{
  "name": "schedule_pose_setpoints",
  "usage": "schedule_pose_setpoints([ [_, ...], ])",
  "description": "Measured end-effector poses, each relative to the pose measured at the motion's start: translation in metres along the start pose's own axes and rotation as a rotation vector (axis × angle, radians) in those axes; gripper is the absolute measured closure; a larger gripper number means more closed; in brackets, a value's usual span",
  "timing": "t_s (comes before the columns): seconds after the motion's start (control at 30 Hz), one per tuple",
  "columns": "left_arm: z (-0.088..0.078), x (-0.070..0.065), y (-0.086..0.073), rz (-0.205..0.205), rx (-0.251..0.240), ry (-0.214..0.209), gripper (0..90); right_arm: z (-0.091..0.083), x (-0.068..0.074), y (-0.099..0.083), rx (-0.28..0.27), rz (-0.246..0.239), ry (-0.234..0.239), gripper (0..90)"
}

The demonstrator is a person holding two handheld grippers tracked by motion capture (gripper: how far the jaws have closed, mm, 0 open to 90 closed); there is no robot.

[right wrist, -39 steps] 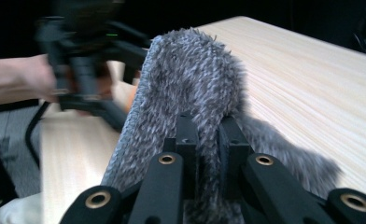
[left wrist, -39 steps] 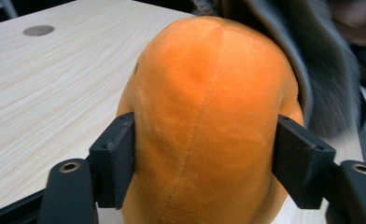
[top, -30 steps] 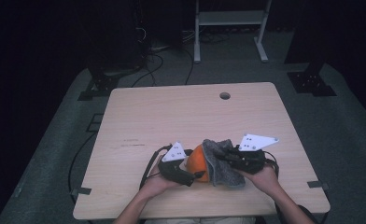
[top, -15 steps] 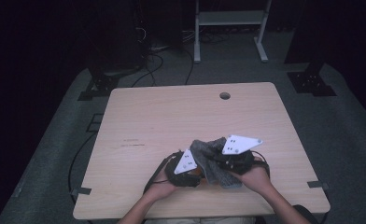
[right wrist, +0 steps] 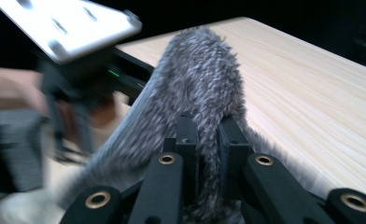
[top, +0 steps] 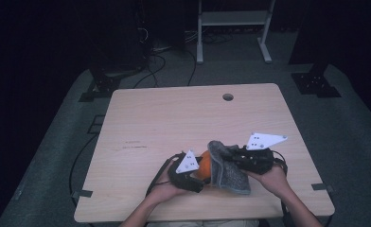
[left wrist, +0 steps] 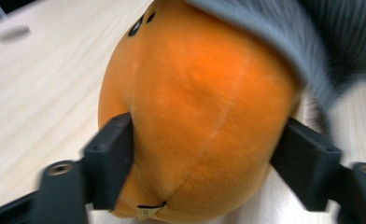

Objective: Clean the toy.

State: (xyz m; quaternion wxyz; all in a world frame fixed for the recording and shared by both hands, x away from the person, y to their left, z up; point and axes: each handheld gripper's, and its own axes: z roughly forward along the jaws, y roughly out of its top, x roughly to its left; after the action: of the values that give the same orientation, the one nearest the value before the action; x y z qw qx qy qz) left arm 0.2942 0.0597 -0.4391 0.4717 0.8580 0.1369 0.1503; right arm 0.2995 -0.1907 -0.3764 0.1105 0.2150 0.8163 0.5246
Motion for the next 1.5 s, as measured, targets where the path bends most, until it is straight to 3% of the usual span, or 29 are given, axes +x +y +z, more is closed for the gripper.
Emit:
schedule_pose_setpoints([
  [0.07, -0.001, -0.002, 0.0, 0.028, 0.001, 0.013, 33.4, 0.008, 0.007, 0.006, 0.014, -0.034, 0.025, 80.5],
  [0.13, -0.004, 0.0, -0.002, 0.012, -0.014, 0.018, 36.8, 0.014, 0.006, 0.008, 0.028, -0.049, 0.015, 80.5],
  [0.27, -0.007, 0.004, -0.004, -0.015, -0.033, 0.011, 39.1, 0.006, -0.015, 0.001, 0.005, 0.026, -0.048, 80.6],
  [0.43, -0.008, 0.005, -0.004, -0.024, -0.042, 0.009, 39.3, -0.008, -0.033, -0.026, 0.018, 0.11, -0.095, 80.6],
  [0.57, -0.011, 0.007, -0.001, -0.036, -0.052, 0.006, 39.4, -0.018, -0.038, -0.04, 0.014, 0.159, -0.1, 80.6],
  [0.63, -0.015, 0.009, 0.002, -0.052, -0.055, 0.01, 39.3, -0.025, -0.036, -0.038, -0.023, 0.168, -0.08, 80.6],
  [0.73, -0.018, 0.013, 0.004, -0.075, -0.05, 0.027, 39.5, -0.031, -0.026, -0.025, -0.096, 0.16, -0.024, 80.6],
  [0.8, -0.021, 0.014, 0.005, -0.095, -0.072, 0.011, 39.5, -0.027, -0.016, -0.014, -0.128, 0.129, 0.018, 80.6],
  [0.9, -0.028, 0.013, 0.01, -0.094, -0.089, 0.009, 39.6, -0.014, -0.001, -0.001, -0.116, 0.072, 0.05, 80.6],
  [1.0, -0.031, 0.015, 0.007, -0.1, -0.073, 0.019, 39.3, -0.004, 0.001, 0.001, -0.078, 0.041, 0.013, 80.6],
  [1.1, -0.024, 0.017, 0.0, -0.105, -0.042, -0.006, 34.4, 0.007, -0.005, -0.011, -0.002, 0.056, -0.023, 80.5],
  [1.17, -0.023, 0.022, -0.001, -0.115, -0.052, -0.03, 25.5, 0.008, -0.012, -0.02, -0.01, 0.101, -0.006, 80.6],
  [1.23, -0.024, 0.03, -0.001, -0.163, -0.075, -0.086, 20.1, 0.004, -0.017, -0.025, -0.017, 0.122, -0.018, 80.5],
  [1.3, -0.025, 0.037, -0.004, -0.185, -0.079, -0.096, 16.5, 0.001, -0.02, -0.028, -0.015, 0.128, -0.031, 80.5],
  [1.43, -0.009, 0.043, -0.012, -0.214, -0.01, -0.128, 11.0, -0.004, -0.028, -0.035, -0.013, 0.149, -0.061, 80.4],
  [1.5, -0.005, 0.04, -0.013, -0.201, -0.016, -0.122, 14.6, -0.006, -0.031, -0.036, -0.012, 0.16, -0.068, 80.4],
])
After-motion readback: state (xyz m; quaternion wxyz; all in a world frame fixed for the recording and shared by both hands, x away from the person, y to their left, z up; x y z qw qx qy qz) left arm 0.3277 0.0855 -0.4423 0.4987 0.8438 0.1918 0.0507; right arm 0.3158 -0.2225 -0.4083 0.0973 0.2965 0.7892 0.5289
